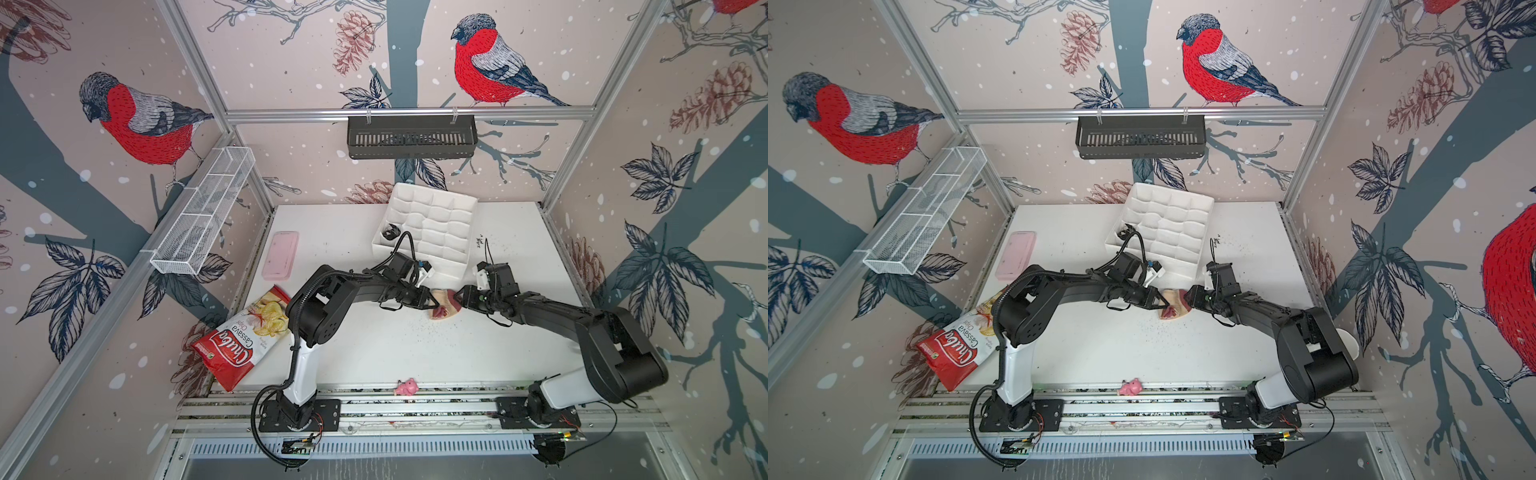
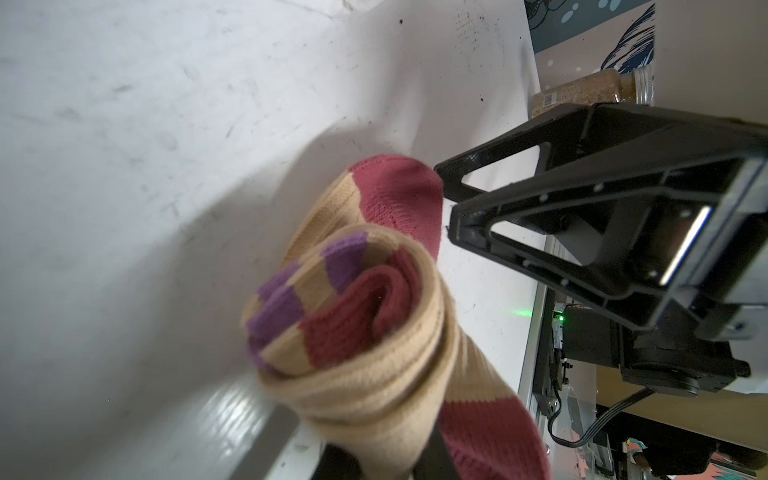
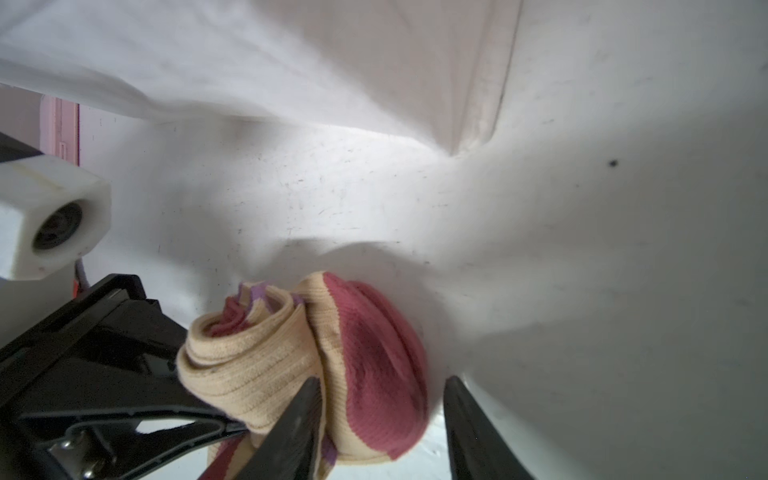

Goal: Roll the socks

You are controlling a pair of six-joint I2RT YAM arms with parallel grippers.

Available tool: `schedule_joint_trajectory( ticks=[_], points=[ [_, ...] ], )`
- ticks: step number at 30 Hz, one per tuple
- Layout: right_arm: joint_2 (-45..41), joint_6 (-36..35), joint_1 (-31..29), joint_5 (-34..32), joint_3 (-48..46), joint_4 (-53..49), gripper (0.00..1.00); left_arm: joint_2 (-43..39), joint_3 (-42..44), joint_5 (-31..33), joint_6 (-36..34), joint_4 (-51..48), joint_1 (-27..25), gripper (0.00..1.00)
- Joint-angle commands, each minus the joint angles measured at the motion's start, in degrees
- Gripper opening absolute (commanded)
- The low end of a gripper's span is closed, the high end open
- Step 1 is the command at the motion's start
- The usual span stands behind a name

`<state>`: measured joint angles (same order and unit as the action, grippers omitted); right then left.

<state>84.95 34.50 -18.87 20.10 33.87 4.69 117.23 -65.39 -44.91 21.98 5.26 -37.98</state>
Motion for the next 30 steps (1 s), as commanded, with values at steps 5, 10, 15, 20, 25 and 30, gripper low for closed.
schedule_joint_trajectory(
  ticks=[5,10,15,20,25,30],
  points=[
    [2.76,1.51,0.83,2.67,-0.71,3.93,0.50,-0.07,-0.27,1.66,-1.87,-3.16,-0.04,0.00],
    [5.01,3.25,1.53,8.16,-2.34,10.18,0.49,0.02,-0.60,1.49,-2.09,-3.47,0.01,0.00],
    [4.44,4.38,1.86,10.86,-3.92,15.19,0.33,0.35,-0.88,1.49,-2.16,-3.78,0.01,0.00],
    [2.47,4.35,2.04,11.14,-5.08,16.79,0.15,0.87,-1.84,1.14,-2.45,-4.38,0.02,0.00],
    [-0.30,3.67,1.92,11.59,-5.74,17.47,0.07,1.73,-2.84,0.81,-2.57,-5.06,0.18,0.00],
    [-1.84,2.60,1.86,11.36,-5.63,15.15,0.08,2.21,-3.34,0.69,-2.65,-5.26,0.18,0.00]
  ],
)
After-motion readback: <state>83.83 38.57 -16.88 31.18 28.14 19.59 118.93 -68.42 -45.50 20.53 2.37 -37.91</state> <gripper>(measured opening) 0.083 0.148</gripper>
